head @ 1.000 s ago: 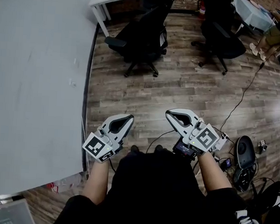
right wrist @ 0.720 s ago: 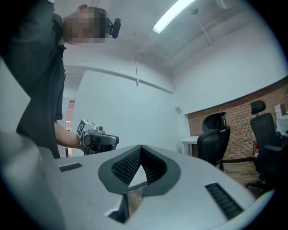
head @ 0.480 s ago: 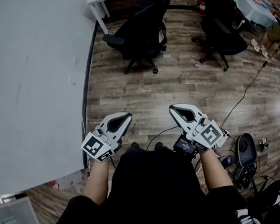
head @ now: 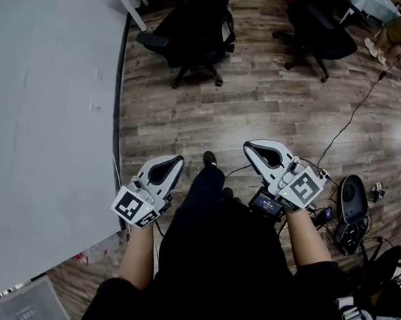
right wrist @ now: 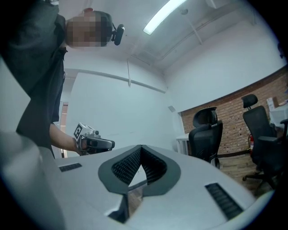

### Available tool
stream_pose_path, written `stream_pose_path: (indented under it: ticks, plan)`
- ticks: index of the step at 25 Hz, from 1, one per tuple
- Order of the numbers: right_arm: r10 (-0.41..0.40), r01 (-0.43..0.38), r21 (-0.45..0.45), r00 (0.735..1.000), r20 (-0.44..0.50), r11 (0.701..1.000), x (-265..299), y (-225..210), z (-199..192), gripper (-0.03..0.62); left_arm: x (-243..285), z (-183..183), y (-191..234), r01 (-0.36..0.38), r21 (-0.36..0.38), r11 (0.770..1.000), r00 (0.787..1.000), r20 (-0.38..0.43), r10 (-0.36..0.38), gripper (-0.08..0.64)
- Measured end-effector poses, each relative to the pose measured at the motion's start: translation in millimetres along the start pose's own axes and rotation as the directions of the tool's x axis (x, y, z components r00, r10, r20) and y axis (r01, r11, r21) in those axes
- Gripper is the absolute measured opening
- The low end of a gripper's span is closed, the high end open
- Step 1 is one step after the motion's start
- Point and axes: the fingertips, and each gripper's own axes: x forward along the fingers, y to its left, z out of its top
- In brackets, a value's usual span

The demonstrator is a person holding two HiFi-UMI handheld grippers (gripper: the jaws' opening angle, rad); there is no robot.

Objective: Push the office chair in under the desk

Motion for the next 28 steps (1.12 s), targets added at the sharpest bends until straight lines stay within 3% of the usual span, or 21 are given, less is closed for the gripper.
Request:
stream_pose_path:
  ticks: [5, 10, 18, 28]
  plan:
    - [-0.012, 0.011, -0.015, 1.000, -0.017, 1.000, 26.4, -31.1, -0.4, 0.005, 26.1, -3.4, 36.4, 0.012, -0.033, 0.999, 1.000, 0.013, -0.012, 0.015]
    - [-0.003, 0.004, -0.024, 0.999, 0.033, 1.000, 61.0, -76.0, 19.7, 0.005, 72.0, 0.3, 84.7, 0.049, -0.067, 0.997, 0.998, 0.035, -0.047, 0.015]
    - [-0.052, 0.050, -0.031, 0.995, -0.087, 0.998, 123.6, -164.8, 21.2, 0.005, 147.4, 23.0, 182.1, 0.100, -0.104, 0.990, 0.993, 0.077, -0.092, 0.015]
    - [-0.136, 0.126, -0.094, 0.985, -0.110, 0.987, 147.7, -251.7, 44.0, 0.005, 243.7, 58.8, 241.4, 0.220, -0.055, 0.974, 0.973, 0.090, -0.214, 0.015]
